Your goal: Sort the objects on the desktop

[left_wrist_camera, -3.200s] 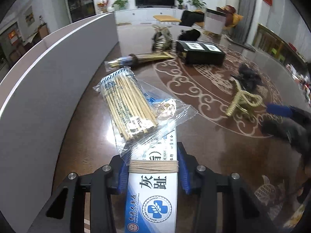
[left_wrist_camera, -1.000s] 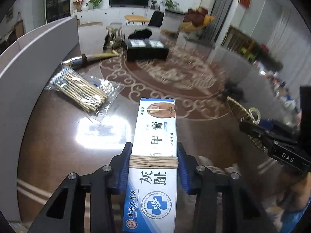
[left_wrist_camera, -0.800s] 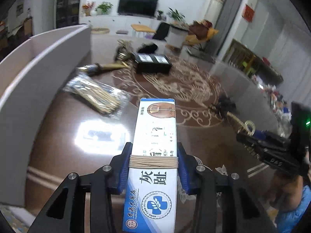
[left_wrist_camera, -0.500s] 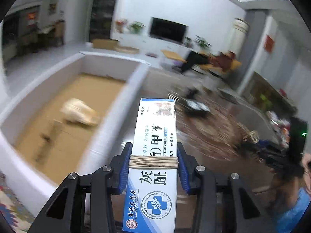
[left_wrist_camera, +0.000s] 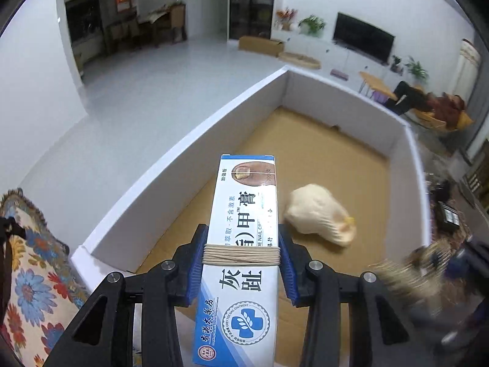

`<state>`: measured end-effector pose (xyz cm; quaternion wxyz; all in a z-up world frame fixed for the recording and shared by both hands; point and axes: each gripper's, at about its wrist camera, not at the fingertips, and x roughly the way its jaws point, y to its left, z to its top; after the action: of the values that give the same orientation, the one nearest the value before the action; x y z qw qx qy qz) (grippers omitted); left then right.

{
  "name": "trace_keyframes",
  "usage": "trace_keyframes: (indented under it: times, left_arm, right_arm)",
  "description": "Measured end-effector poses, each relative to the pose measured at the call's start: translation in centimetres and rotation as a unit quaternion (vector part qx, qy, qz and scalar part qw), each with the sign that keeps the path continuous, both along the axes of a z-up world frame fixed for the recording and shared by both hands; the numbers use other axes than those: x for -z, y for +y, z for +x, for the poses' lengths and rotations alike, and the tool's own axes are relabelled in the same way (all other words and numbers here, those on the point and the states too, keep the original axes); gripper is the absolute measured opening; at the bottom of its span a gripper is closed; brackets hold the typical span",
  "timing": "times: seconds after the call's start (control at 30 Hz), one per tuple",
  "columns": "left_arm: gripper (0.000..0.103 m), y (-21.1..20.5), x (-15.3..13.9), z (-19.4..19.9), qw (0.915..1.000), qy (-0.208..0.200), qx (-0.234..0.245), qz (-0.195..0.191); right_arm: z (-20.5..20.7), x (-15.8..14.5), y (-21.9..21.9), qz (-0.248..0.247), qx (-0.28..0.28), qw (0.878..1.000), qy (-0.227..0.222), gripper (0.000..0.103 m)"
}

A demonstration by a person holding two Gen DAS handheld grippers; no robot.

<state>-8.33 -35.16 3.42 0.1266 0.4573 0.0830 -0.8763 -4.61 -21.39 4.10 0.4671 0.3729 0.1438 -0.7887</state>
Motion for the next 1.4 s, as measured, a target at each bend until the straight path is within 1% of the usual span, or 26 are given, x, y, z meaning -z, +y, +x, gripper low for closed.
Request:
trace_keyframes:
  times: [0.03, 0.07, 0.1, 0.13, 0.17, 0.23, 0.33, 0.4, 0.43, 0.47, 0.53, 0.6, 0.67, 0.7, 0.73, 0.83, 0.87, 0.93, 1.0, 1.07, 1.13, 1.17, 1.2, 1.3, 1.37, 1.4]
  left_arm:
    - [0.046, -0.3, 0.7, -0.5, 0.9999, -0.012, -0.007, -0.002]
    - [0.050, -0.6, 1.5, -1.0, 0.9995, -0.027, -0.017, -0.007]
    - [0.053, -0.7, 2.0, -1.2, 0.9991, -0.035, -0.023, -0.009]
    - [0.066, -0.7, 2.4, -1.3, 0.9987, -0.039, -0.030, -0.012]
    - [0.076, -0.6, 2.6, -1.0, 0.9987, -0.035, -0.034, -0.015]
    - [0.077, -0.1, 2.2, -0.2, 0.9992, -0.015, -0.034, -0.018]
    - [0.077, 1.4, 1.0, 1.7, 0.9992, 0.023, -0.026, -0.019]
    - [0.077, 2.4, 0.2, 3.0, 0.9988, 0.043, -0.017, -0.017]
    - [0.077, 3.3, -0.2, 3.7, 0.9985, 0.052, -0.008, -0.015]
    - [0.077, 4.7, -0.9, 4.4, 0.9979, 0.063, 0.008, -0.013]
    - [0.078, 7.2, -1.8, 5.8, 0.9963, 0.077, 0.037, -0.011]
    - [0.083, 11.0, -2.7, 6.4, 0.9932, 0.088, 0.077, -0.006]
    - [0.093, 14.5, -3.2, 6.9, 0.9892, 0.095, 0.112, 0.000]
    - [0.094, 16.6, -3.2, 6.8, 0.9869, 0.095, 0.131, 0.004]
    - [0.094, 18.8, -3.0, 6.7, 0.9838, 0.091, 0.154, 0.011]
    - [0.094, 23.4, -2.3, 6.6, 0.9767, 0.068, 0.201, 0.028]
    - [0.094, 25.4, -1.7, 6.9, 0.9731, 0.057, 0.221, 0.031]
    - [0.094, 28.7, -0.5, 6.7, 0.9681, 0.038, 0.246, 0.026]
    - [0.094, 31.7, 1.4, 6.7, 0.9640, 0.017, 0.264, 0.021]
    - [0.094, 33.9, 3.5, 6.3, 0.9636, -0.002, 0.265, 0.034]
    - [0.094, 35.5, 5.4, 5.5, 0.9648, -0.021, 0.256, 0.056]
    - [0.094, 36.3, 6.5, 5.1, 0.9659, -0.029, 0.249, 0.063]
    - [0.094, 36.7, 7.1, 4.9, 0.9669, -0.034, 0.245, 0.061]
    - [0.094, 37.7, 9.4, 4.3, 0.9709, -0.047, 0.233, 0.026]
    - [0.094, 37.6, 10.6, 4.3, 0.9722, -0.055, 0.227, 0.014]
    - [0.095, 37.5, 11.0, 4.6, 0.9729, -0.050, 0.226, 0.009]
  right_arm:
    - [-0.3, 0.8, -0.6, 0.013, 0.000, 1.000, -0.005, 0.048]
    - [-0.6, 1.7, -1.5, 0.030, 0.002, 1.000, -0.010, 0.063]
    - [-0.9, 2.3, -2.0, 0.035, 0.007, 0.999, -0.018, 0.073]
    - [-1.1, 2.4, -2.0, 0.029, 0.013, 0.999, -0.022, 0.090]
    - [-1.3, 2.3, -1.4, 0.019, 0.018, 0.999, -0.026, 0.091]
    - [-1.2, 1.8, 0.0, -0.007, 0.025, 0.999, -0.029, 0.091]
    - [-0.1, 0.6, 3.3, -0.039, 0.040, 0.998, -0.013, 0.093]
    - [1.1, 0.0, 6.6, -0.052, 0.054, 0.997, 0.004, 0.094]
    - [2.0, -0.2, 9.0, -0.057, 0.066, 0.996, 0.017, 0.094]
    - [2.6, -0.2, 11.1, -0.058, 0.076, 0.995, 0.027, 0.095]
    - [3.8, 0.2, 15.0, -0.054, 0.102, 0.992, 0.048, 0.100]
    - [5.1, 1.2, 19.8, -0.041, 0.139, 0.987, 0.068, 0.102]
    - [6.9, 2.3, 24.9, -0.018, 0.179, 0.981, 0.075, 0.102]
    - [7.5, 3.0, 27.3, -0.005, 0.199, 0.977, 0.075, 0.102]
    - [7.7, 3.5, 29.5, 0.008, 0.217, 0.973, 0.071, 0.102]
    - [8.8, 5.3, 36.3, 0.043, 0.277, 0.959, 0.053, 0.102]
    - [9.4, 6.1, 38.9, 0.054, 0.299, 0.952, 0.043, 0.102]
    - [10.1, 7.6, 42.6, 0.076, 0.336, 0.939, 0.023, 0.102]
    - [10.0, 8.7, 44.3, 0.092, 0.358, 0.929, 0.004, 0.102]
    - [10.2, 10.0, 46.5, 0.106, 0.376, 0.921, -0.011, 0.102]
    - [9.8, 10.7, 47.6, 0.110, 0.386, 0.916, -0.018, 0.102]
    - [9.5, 10.8, 47.4, 0.108, 0.389, 0.915, -0.021, 0.102]
    - [9.4, 10.9, 47.5, 0.104, 0.392, 0.914, -0.024, 0.102]
    - [9.5, 11.1, 47.8, 0.093, 0.393, 0.915, -0.020, 0.103]
    - [9.5, 11.0, 47.6, 0.093, 0.387, 0.917, -0.018, 0.103]
    - [9.6, 10.9, 47.4, 0.092, 0.387, 0.917, -0.019, 0.103]
